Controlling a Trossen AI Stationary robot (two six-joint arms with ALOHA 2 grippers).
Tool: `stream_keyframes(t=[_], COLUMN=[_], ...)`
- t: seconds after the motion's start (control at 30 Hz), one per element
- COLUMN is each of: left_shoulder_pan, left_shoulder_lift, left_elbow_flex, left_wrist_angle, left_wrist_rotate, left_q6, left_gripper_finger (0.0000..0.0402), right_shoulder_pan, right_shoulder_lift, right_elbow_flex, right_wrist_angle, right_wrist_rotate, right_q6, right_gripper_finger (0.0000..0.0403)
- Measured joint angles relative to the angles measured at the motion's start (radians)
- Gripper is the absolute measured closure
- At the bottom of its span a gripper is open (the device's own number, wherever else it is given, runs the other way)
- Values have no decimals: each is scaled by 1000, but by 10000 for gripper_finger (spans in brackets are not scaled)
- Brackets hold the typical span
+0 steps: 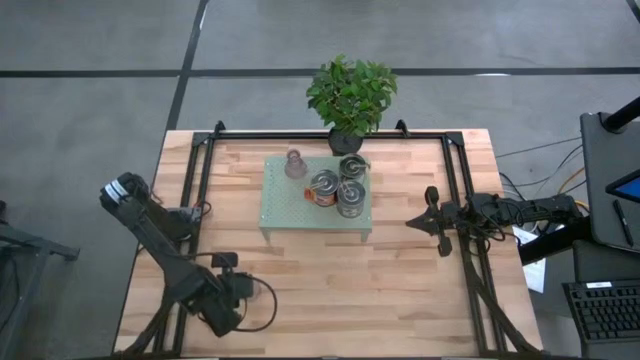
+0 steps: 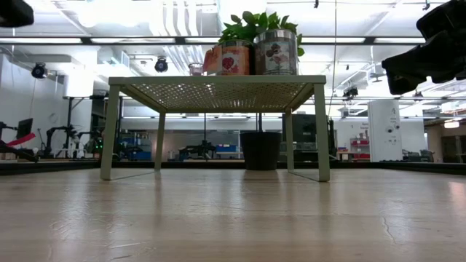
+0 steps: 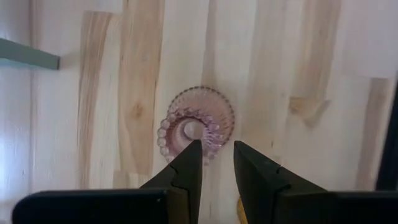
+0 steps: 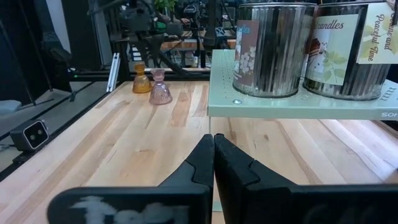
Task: Pick & Place candle stick holders
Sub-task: Put the pink glass candle holder on the shelf
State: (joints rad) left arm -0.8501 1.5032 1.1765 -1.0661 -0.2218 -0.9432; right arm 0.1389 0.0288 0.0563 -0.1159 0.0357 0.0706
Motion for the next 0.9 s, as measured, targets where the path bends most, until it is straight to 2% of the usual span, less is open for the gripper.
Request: stream_keyframes(t=[0.9], left_shoulder_pan=[19], left_shoulder_lift=[0], left_elbow_flex=[-105], left_wrist_angle=[72], left_wrist_rotate=[-14], left_q6=[22], left_gripper_finger=[314], right_shoulder_pan=[0], right_shoulder_lift=[0], right_elbow_flex=[0], right_wrist_angle=[0], right_wrist_rotate=[0], right_q6=[-3], right_gripper_finger=[394])
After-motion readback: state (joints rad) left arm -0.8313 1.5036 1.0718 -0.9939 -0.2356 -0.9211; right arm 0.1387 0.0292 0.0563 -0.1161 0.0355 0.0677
